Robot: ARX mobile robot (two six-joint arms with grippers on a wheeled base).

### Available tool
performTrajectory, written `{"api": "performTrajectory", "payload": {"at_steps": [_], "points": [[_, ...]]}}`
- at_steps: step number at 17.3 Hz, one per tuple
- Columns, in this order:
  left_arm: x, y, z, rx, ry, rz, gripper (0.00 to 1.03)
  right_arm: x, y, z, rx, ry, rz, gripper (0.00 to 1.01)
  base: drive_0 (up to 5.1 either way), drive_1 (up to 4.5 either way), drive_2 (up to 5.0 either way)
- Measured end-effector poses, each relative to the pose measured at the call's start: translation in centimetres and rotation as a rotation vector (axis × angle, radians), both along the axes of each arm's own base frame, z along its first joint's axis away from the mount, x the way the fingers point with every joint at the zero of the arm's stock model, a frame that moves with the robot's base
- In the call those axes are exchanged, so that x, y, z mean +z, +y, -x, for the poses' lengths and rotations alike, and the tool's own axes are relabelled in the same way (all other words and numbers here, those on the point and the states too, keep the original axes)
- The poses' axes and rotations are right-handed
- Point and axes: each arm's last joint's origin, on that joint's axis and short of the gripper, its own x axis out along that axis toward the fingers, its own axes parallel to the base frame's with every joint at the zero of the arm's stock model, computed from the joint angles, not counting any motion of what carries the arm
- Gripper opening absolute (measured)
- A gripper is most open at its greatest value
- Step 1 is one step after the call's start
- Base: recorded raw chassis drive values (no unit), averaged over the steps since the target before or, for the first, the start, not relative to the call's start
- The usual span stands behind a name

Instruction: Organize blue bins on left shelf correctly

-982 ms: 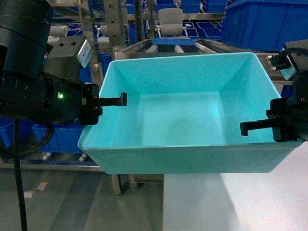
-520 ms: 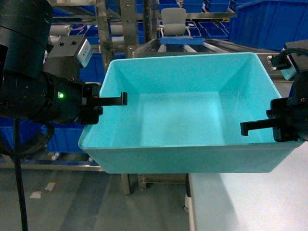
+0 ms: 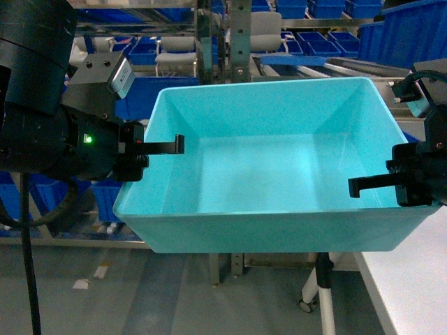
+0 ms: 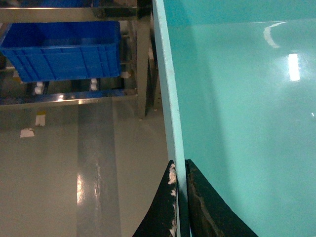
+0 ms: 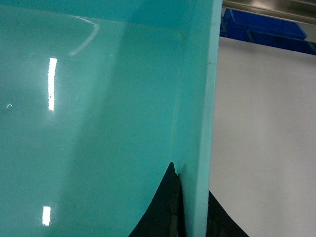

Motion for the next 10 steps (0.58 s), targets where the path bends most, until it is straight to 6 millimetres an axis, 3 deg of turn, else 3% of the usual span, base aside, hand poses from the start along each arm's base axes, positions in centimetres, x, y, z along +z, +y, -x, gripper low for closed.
{"api": "performTrajectory", "payload": {"at_steps": [10], "points": [[-0.01, 0.05, -0.01, 0.001, 0.002, 0.0, 0.02, -0.01, 0.01, 0.01, 0.001, 0.001, 0.001, 0.02, -4.8, 2.45, 2.2]]}}
